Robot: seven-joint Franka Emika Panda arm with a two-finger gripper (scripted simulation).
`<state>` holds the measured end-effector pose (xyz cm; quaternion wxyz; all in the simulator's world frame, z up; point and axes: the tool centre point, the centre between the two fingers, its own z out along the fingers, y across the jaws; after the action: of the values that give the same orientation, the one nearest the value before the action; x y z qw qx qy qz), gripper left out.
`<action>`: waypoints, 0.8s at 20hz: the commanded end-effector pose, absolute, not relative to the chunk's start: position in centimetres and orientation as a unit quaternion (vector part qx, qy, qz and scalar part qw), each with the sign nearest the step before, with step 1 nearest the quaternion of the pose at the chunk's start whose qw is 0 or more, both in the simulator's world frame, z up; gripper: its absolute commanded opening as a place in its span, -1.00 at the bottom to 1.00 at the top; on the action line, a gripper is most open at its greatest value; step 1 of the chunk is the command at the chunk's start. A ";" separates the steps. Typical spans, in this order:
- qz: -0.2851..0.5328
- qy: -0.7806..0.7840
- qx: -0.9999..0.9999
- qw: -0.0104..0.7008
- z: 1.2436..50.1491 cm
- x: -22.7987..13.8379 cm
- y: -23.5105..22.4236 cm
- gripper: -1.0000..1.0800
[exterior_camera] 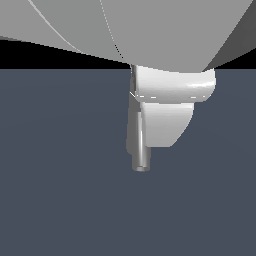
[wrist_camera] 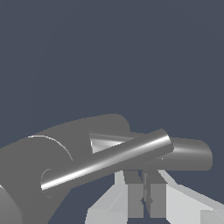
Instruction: Turn on the faucet by rotating a designated handle.
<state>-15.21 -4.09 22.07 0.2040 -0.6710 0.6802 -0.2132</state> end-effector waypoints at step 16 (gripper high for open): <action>-0.213 0.687 -0.665 0.202 23.3 -13.5 -8.3 -1.00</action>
<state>-13.70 -6.36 23.18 0.2045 -0.6795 0.6724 -0.2103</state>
